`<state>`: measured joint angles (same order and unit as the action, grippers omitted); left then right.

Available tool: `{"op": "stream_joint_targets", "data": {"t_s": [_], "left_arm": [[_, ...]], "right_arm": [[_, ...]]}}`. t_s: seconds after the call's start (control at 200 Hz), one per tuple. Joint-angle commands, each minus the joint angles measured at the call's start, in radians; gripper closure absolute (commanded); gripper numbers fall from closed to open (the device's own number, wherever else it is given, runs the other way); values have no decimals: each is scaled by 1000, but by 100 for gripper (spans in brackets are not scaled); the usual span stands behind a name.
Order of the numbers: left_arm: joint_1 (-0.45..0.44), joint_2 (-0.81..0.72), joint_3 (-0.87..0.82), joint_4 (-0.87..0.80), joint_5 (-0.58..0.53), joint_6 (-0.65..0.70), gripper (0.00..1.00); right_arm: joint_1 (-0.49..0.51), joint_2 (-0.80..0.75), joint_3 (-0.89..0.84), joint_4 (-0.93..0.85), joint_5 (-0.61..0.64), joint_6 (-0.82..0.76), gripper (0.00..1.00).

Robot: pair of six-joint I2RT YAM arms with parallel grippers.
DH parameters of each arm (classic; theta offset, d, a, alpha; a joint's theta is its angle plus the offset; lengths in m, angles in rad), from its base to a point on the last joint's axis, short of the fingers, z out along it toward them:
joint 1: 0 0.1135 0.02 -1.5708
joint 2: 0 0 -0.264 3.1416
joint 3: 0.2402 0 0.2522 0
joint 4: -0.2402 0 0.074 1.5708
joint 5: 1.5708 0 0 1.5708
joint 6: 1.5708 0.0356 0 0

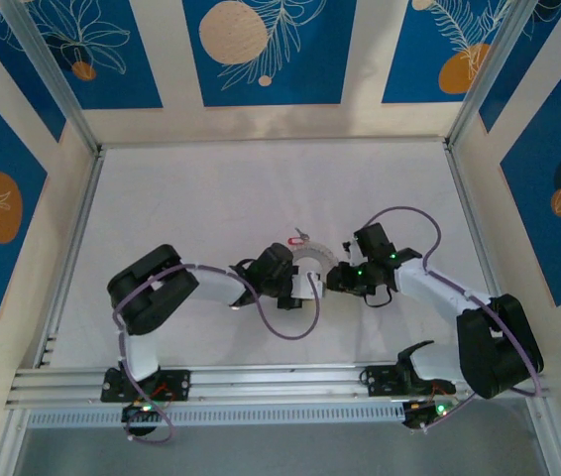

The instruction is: Put the keys on the keyring

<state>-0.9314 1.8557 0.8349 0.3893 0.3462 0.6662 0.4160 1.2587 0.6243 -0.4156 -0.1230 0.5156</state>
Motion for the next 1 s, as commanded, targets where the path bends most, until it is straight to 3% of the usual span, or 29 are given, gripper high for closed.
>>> {"op": "stream_joint_targets", "data": {"t_s": [0.0, 0.115, 0.205, 0.285, 0.5, 0.685, 0.995], "left_arm": [[9, -94, -64, -77, 24, 92, 100], [20, -152, -100, -162, 40, 177, 100], [30, -192, -98, -237, 30, 188, 100], [36, -233, -137, -222, 26, 225, 100], [124, -278, -188, -184, 73, 258, 100], [208, -295, -193, -152, 181, 218, 100], [210, -251, -185, -119, 221, 177, 100]], "right_arm": [[63, -100, -67, 160, -5, -88, 63], [115, -169, -161, 359, -6, -164, 65], [173, -195, -231, 501, -84, -337, 63], [234, -198, -247, 534, -90, -471, 63], [300, -100, -337, 778, -68, -597, 65], [386, 84, -294, 831, 16, -649, 60], [447, 225, -314, 1064, 240, -717, 65]]}}
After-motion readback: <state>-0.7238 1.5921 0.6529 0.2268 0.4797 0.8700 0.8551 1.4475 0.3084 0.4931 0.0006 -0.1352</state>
